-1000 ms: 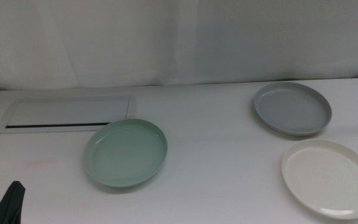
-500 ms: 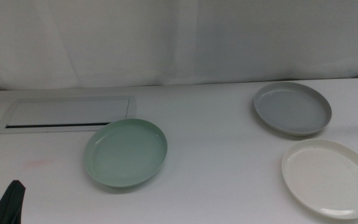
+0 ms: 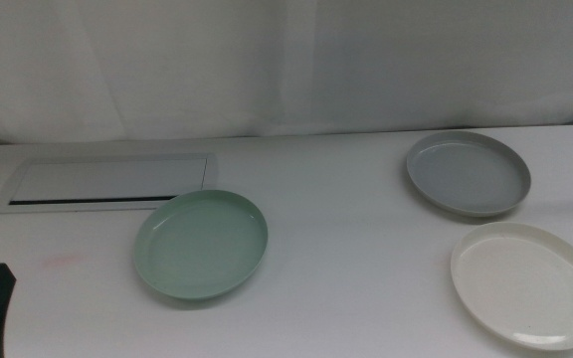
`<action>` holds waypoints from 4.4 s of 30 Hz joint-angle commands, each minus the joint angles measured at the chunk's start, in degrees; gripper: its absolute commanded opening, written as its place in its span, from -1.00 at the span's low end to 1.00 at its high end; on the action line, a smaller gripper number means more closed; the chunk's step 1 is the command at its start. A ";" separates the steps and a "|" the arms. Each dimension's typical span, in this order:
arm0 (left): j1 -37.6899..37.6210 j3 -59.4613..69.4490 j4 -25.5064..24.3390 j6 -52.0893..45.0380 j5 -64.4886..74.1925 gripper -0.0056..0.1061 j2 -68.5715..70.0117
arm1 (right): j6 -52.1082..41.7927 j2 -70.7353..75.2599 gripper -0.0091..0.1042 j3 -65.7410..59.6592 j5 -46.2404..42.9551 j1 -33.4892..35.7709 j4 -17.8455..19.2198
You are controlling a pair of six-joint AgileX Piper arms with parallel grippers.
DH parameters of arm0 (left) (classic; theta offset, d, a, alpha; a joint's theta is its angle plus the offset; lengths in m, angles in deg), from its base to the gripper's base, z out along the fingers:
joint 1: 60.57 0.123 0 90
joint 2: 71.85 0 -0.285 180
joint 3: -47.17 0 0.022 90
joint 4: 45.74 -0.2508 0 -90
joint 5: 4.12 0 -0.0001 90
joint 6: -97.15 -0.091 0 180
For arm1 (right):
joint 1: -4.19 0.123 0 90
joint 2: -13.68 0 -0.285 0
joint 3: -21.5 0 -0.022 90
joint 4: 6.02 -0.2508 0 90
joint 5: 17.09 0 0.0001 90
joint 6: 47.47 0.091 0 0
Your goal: Stack the three bowls on top of each other.
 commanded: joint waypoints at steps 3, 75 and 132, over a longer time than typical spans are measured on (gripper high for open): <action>0.04 -9.88 0.60 -2.77 12.83 0.74 -7.70 | -0.15 1.97 0.98 -2.35 -0.91 0.24 0.60; -5.90 -46.92 0.57 9.72 18.00 -0.43 -96.63 | -0.15 1.97 0.98 -2.35 -1.80 0.24 0.81; -24.56 -50.16 16.68 2.61 17.06 -0.95 -97.34 | -0.15 1.97 0.98 -2.35 -1.80 0.24 0.81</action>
